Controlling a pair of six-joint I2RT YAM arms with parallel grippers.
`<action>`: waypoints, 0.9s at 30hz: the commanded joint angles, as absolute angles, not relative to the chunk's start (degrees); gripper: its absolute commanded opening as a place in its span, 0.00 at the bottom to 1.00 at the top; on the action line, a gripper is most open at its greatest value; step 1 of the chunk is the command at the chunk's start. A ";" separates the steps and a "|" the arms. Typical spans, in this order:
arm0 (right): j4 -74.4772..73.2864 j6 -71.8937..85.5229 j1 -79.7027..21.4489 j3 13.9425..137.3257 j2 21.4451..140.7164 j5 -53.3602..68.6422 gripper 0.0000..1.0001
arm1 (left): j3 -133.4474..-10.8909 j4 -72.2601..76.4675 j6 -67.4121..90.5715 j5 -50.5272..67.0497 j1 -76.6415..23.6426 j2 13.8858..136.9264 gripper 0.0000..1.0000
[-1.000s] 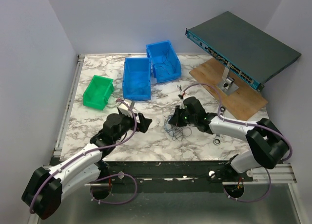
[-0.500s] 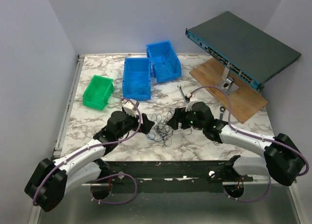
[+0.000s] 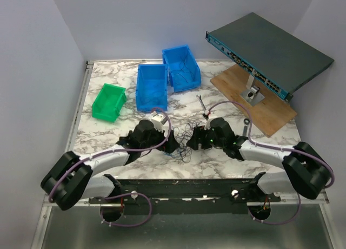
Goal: Untangle the cables
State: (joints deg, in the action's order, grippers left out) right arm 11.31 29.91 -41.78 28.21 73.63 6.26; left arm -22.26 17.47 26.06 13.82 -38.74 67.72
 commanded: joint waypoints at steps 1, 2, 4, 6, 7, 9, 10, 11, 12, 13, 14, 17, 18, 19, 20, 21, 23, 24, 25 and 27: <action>15.53 30.36 -41.79 28.89 79.08 12.03 0.72 | -27.41 15.74 27.47 18.74 -40.11 74.64 0.88; 16.18 30.80 -41.83 28.95 79.69 11.86 0.71 | -28.58 14.86 27.14 19.35 -40.09 75.92 0.87; 16.97 30.91 -41.78 29.07 80.64 11.89 0.67 | -30.15 13.44 26.98 19.94 -40.10 78.26 0.83; 17.48 30.94 -41.87 29.09 81.24 12.03 0.61 | -31.18 12.66 26.99 19.93 -40.14 79.49 0.77; 17.70 30.89 -41.87 29.12 81.42 12.15 0.53 | -31.46 12.28 26.78 19.75 -40.09 79.84 0.74; 17.48 30.77 -41.88 29.34 81.65 12.25 0.35 | -31.93 11.66 26.25 19.66 -40.14 80.14 0.66; 17.12 30.79 -41.91 29.51 81.65 11.85 0.23 | -32.16 11.33 26.04 19.61 -40.13 80.31 0.59; 16.62 30.91 -41.90 29.61 81.36 11.14 0.12 | -32.38 11.05 25.85 19.61 -40.09 80.45 0.53; 15.81 31.02 -41.90 29.68 81.04 10.07 0.05 | -32.63 10.70 25.68 19.41 -40.12 80.46 0.47; 14.92 31.19 -41.90 29.70 80.42 8.44 0.01 | -32.88 9.82 25.66 18.39 -40.11 80.05 0.39; 14.27 31.29 -41.90 29.62 79.74 7.11 0.01 | -32.62 9.51 25.66 17.05 -40.16 79.21 0.32; 11.23 32.33 -41.82 28.89 75.89 0.75 0.01 | -29.36 11.19 25.60 11.17 -40.09 72.41 0.19; 9.95 33.12 -41.85 28.70 74.23 -2.64 0.01 | -27.68 12.01 25.53 9.06 -40.03 69.60 0.15; 8.34 33.62 -41.86 28.43 72.70 -6.01 0.01 | -26.04 12.80 25.57 7.40 -40.04 67.42 0.13; 7.11 33.97 -41.85 28.16 70.92 -8.56 0.01 | -25.01 13.44 25.58 5.81 -40.04 65.21 0.12; 6.21 34.19 -41.82 27.79 69.30 -11.10 0.01 | -24.16 13.85 25.58 4.77 -40.04 63.87 0.12; 4.76 34.32 -41.83 27.10 65.83 -15.02 0.01 | -23.53 13.36 25.49 3.20 -40.06 62.56 0.13; 4.01 34.40 -41.81 26.71 64.14 -16.92 0.01 | -23.58 12.98 25.57 2.92 -40.01 62.62 0.13; 3.59 34.44 -41.82 26.32 62.84 -18.32 0.01 | -24.09 12.25 25.57 2.34 -40.05 63.00 0.14; 3.17 34.00 -41.80 25.50 60.45 -20.08 0.01 | -25.72 9.49 26.02 0.49 -40.00 64.82 0.21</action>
